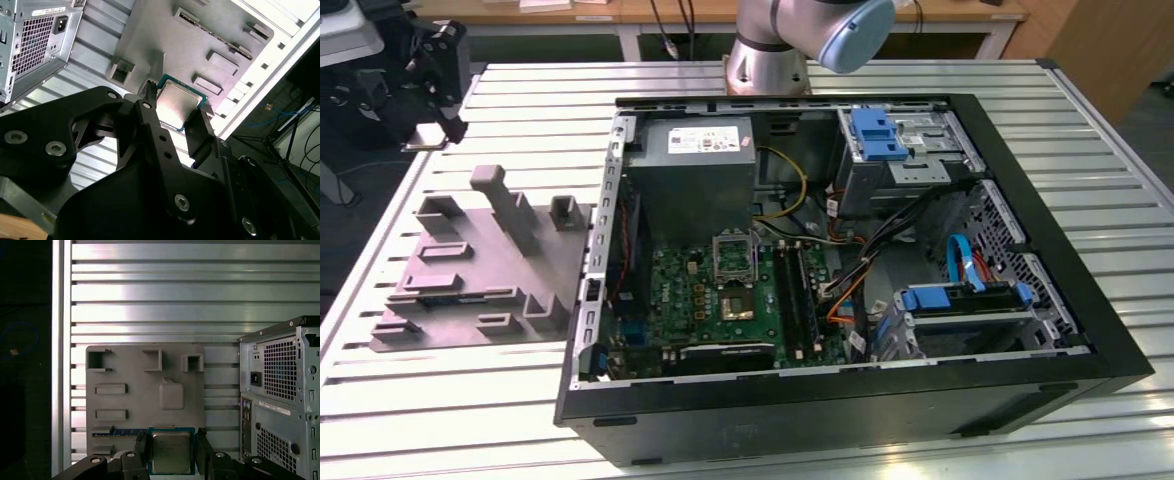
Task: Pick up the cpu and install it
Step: 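Pick up the cpu and move it towards the insertion slot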
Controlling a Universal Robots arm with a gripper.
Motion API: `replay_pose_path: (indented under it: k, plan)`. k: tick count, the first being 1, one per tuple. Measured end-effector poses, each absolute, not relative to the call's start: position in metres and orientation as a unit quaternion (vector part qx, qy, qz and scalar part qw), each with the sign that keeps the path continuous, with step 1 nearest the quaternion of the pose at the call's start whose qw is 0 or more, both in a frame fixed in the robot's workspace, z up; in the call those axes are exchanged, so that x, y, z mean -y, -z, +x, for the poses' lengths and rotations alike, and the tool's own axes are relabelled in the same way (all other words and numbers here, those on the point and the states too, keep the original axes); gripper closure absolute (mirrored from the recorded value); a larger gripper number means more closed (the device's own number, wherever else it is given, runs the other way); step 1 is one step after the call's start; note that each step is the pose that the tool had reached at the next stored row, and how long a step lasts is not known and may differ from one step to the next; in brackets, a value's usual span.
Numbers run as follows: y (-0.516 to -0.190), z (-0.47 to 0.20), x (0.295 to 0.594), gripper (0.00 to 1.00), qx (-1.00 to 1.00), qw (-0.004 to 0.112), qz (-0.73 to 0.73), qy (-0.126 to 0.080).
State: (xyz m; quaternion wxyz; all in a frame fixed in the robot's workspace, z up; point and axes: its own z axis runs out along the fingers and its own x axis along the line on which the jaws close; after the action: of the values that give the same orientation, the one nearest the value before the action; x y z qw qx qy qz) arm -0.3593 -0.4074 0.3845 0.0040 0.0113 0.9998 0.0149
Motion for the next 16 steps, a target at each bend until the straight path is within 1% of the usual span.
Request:
replay_pose_path:
  k: [16]
  plan:
    - [-0.3845, -0.3535, 0.4075, 0.53, -1.000, 0.004, 0.011, -0.015]
